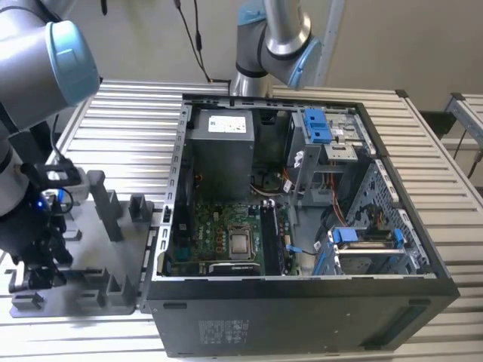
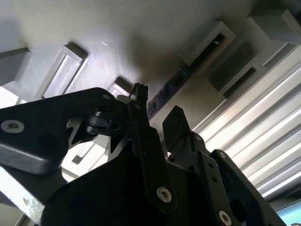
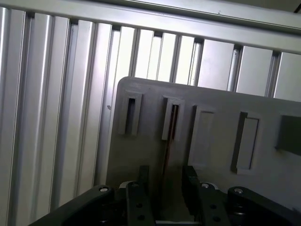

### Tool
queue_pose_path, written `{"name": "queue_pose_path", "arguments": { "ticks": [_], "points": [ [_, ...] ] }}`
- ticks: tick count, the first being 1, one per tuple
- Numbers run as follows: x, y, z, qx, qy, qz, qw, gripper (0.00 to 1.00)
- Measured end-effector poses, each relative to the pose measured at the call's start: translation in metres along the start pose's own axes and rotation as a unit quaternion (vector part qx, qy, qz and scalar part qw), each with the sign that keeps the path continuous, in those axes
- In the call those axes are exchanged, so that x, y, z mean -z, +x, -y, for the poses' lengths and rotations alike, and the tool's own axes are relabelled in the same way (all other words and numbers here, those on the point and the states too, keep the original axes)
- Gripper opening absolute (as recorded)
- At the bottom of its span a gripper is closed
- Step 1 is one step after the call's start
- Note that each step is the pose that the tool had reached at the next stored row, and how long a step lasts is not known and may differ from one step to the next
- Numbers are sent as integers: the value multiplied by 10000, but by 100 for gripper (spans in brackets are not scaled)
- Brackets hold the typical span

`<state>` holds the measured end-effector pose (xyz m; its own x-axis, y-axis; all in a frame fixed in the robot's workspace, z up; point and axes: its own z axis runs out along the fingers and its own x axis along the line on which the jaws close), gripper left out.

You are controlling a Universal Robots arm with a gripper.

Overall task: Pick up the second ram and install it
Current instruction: 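Pick up the second ram and move it above second insertion slot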

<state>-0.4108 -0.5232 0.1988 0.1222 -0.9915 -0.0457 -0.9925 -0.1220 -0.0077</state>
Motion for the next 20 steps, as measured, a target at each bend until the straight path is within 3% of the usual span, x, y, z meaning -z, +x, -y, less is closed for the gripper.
{"name": "queue_pose_path", "arguments": {
  "ticks": [10,20],
  "points": [
    [-56,2,-1,8,-1,0,10000,42],
    [-60,3,-1,8,-1,0,10000,42]
  ]
}}
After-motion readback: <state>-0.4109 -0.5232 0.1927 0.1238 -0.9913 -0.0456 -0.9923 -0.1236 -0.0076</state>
